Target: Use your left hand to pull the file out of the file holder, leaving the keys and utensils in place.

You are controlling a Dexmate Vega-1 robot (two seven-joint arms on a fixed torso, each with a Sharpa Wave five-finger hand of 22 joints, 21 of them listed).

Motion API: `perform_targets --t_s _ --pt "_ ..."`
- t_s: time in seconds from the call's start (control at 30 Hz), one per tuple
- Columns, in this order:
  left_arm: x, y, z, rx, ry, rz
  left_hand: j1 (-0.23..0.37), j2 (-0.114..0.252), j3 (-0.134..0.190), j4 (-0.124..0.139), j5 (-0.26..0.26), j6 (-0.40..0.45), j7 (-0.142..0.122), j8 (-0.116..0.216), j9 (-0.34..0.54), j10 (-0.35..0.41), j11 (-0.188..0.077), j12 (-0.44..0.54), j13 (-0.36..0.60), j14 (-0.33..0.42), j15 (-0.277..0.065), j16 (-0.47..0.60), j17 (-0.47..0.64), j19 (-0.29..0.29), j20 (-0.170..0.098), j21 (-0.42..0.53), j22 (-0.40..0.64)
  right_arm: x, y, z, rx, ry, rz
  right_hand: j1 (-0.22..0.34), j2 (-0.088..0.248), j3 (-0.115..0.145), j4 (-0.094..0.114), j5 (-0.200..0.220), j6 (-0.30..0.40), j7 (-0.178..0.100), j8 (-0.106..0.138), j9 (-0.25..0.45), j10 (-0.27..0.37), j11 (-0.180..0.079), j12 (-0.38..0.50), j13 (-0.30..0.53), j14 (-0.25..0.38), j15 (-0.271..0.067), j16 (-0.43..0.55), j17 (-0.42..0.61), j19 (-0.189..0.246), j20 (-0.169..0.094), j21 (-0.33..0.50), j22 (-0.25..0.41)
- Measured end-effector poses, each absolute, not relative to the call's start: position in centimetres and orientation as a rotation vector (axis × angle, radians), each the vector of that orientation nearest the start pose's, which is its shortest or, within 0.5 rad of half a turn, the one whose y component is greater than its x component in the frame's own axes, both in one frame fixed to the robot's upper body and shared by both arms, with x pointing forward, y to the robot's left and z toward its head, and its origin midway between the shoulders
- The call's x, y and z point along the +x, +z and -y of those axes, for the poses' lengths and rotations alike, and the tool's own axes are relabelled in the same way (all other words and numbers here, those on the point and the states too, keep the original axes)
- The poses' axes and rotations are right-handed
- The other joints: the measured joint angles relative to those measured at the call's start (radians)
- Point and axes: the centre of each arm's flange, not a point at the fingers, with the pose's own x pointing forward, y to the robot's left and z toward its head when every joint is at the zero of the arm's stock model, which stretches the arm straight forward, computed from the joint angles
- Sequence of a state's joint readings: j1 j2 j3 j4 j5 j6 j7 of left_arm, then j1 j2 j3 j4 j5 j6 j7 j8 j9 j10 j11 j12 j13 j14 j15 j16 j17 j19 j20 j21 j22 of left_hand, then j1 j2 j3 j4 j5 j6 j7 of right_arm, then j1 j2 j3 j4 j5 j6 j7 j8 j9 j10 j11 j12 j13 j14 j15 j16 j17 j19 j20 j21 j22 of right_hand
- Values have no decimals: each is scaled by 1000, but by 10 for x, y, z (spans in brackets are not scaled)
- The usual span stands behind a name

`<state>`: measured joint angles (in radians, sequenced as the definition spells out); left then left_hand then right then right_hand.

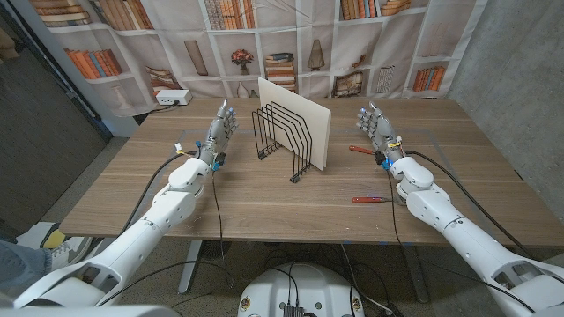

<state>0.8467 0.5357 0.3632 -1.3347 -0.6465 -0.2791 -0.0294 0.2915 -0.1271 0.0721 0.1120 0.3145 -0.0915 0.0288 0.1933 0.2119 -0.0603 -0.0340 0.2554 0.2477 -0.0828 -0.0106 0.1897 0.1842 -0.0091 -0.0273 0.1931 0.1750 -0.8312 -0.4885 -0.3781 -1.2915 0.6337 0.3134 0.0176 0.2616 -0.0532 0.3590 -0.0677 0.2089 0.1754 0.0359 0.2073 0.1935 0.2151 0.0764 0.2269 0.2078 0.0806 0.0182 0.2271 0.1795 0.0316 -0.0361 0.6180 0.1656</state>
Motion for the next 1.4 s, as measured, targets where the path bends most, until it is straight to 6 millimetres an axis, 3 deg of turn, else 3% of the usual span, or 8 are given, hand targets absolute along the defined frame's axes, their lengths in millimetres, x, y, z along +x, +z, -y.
perform_targets --t_s 0.07,0.3,0.5,0.8,1.07,1.4 --pt "645 -17 -295 -14 -214 609 9 -10 0 0 3 0 0 0 0 3 -1 0 -2 0 0 0 0 4 -4 0 0 653 -24 278 49 206 621 0 0 0 0 0 1 -1 0 0 3 3 0 -2 0 0 0 0 0 0 0 0" --pt "639 -14 -301 2 -213 621 29 11 0 0 9 13 6 8 -7 25 2 0 -14 18 -1 7 -1 6 -5 0 0 649 -26 272 54 202 632 4 4 0 0 0 5 -5 0 0 9 -2 0 -6 4 -4 0 0 0 0 0 0" --pt "630 -6 -309 22 -206 663 76 30 15 -22 14 44 6 18 -16 63 3 0 -33 56 -9 12 -3 40 -7 14 0 645 -27 270 57 191 641 4 4 4 -4 0 5 -5 0 0 9 -2 0 -8 13 -2 0 0 9 -1 0 5" --pt "611 10 -312 85 -171 743 229 38 39 -100 19 118 4 37 -21 150 -12 0 -53 143 -23 18 -7 126 -10 29 0 640 -28 271 61 180 659 4 4 -2 -10 0 5 -5 0 0 14 -7 0 -13 18 -7 0 0 13 2 -4 5" --pt "599 22 -309 170 -111 806 367 28 46 -174 19 246 -26 62 -21 286 -49 11 -57 276 -28 32 -8 235 -12 47 0 638 -31 275 66 175 658 4 4 -6 -5 0 5 -6 0 0 14 -7 0 -13 18 -7 0 0 22 0 -12 5" --pt "588 33 -304 245 -70 889 492 50 75 -224 19 317 -56 66 -21 357 -88 12 -57 341 -28 35 -8 288 -12 51 3 637 -35 278 77 170 657 4 4 -14 -6 0 10 0 0 0 19 -2 0 -18 18 -7 0 0 22 0 -16 5"
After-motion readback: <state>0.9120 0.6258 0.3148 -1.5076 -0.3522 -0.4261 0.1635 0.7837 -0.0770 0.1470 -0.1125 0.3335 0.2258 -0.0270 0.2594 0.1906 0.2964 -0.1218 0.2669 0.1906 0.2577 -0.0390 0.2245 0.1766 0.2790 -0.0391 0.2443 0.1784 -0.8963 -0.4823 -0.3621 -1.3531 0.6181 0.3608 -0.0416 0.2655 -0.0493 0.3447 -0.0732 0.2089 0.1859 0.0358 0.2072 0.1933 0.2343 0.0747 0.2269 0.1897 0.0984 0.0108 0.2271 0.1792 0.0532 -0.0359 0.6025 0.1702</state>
